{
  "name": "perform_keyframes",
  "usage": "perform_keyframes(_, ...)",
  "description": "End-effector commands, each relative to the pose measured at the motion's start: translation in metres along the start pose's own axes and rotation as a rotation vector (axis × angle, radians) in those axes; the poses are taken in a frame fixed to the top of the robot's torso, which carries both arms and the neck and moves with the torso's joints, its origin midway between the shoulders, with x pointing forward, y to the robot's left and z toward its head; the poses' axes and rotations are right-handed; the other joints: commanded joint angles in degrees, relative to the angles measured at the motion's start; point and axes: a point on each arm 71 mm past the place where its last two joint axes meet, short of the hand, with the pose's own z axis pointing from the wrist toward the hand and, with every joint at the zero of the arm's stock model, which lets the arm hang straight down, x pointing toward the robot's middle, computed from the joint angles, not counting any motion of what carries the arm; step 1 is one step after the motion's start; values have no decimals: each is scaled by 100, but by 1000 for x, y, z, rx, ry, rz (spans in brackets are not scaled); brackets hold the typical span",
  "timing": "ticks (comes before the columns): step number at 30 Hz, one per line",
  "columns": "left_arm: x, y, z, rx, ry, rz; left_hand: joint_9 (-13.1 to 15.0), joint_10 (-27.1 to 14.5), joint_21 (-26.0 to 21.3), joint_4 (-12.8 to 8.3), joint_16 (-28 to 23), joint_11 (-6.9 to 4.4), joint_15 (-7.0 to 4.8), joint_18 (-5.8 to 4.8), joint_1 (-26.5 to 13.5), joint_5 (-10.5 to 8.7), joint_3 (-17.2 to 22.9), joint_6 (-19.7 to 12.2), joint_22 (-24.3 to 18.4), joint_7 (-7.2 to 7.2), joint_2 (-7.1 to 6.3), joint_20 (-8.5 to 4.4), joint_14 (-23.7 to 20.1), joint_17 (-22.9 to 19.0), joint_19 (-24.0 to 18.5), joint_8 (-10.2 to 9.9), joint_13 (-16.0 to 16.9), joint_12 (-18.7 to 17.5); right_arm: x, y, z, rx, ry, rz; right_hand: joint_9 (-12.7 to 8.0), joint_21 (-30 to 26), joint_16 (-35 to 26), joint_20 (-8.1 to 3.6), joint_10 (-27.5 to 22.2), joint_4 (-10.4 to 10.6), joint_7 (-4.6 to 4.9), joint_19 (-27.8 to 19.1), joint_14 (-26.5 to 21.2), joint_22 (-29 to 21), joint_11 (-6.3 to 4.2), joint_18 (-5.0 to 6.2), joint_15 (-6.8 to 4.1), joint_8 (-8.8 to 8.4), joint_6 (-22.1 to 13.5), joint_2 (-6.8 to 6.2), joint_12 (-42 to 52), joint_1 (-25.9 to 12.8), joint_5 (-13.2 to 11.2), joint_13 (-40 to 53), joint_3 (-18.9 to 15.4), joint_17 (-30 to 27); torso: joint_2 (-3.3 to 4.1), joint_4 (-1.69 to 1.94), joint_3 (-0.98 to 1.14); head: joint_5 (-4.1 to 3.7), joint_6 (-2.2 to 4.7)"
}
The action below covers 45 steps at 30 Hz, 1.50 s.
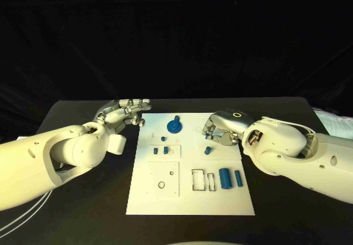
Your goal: Assemble the parts on the task board
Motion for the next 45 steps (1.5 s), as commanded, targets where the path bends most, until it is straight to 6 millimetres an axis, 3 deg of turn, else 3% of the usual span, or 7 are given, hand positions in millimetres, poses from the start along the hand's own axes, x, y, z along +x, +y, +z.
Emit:
perform_keyframes(1,3,-1,0,9,21,-3,-8,-35,-14,7,-15,6,11,117,13,-5,-30,-32,-4,-13,63,0,-48,-5,-50,17,-4,32,-1,21,1,-62,-20,42,10,34,25,6,119,1,8,26,370,18,-90,16,-20,-17,21,-15,-24,-66,-36,6,50,245,-1,6,-1,84,-18)
perform_keyframes(10,6,0,1,9,28,-6,-8,-35,-14,7,-15,6,11,117,13,-5,-30,-32,-4,-13,63,0,-48,-5,-50,17,-4,32,12,70,7,-193,0,100,11,27,29,12,102,-49,25,18,370,9,-77,19,-11,-26,6,-38,-26,-103,-23,-1,141,244,1,1,-9,406,-97)
perform_keyframes(21,9,0,2,8,39,-9,-9,-42,-15,4,-19,9,13,116,15,-5,-35,-36,-5,-11,64,1,-53,-14,-49,16,-5,34,46,100,16,-264,58,154,10,16,27,20,80,-99,41,6,368,-5,-65,23,-1,-31,-12,-55,-27,-139,-5,-6,220,235,6,-2,-5,716,-229)
perform_keyframes(29,10,0,2,8,41,-10,-9,-42,-15,4,-19,9,13,116,15,-5,-35,-36,-5,-11,64,1,-53,-14,-49,16,-5,34,58,103,19,-269,84,164,10,16,30,22,77,-111,45,5,369,-5,-62,23,1,-32,-16,-59,-27,-148,-1,-7,237,237,5,-7,-6,782,-253)
perform_keyframes(45,10,0,2,6,43,-10,-9,-42,-15,4,-19,9,13,116,15,-5,-35,-36,-5,-11,64,1,-53,-14,-49,16,-5,34,67,102,19,-264,138,148,12,10,32,28,70,-132,53,-1,368,-12,-54,25,8,-30,-21,-75,-24,-198,-24,-7,267,236,1,-3,-3,799,-303)
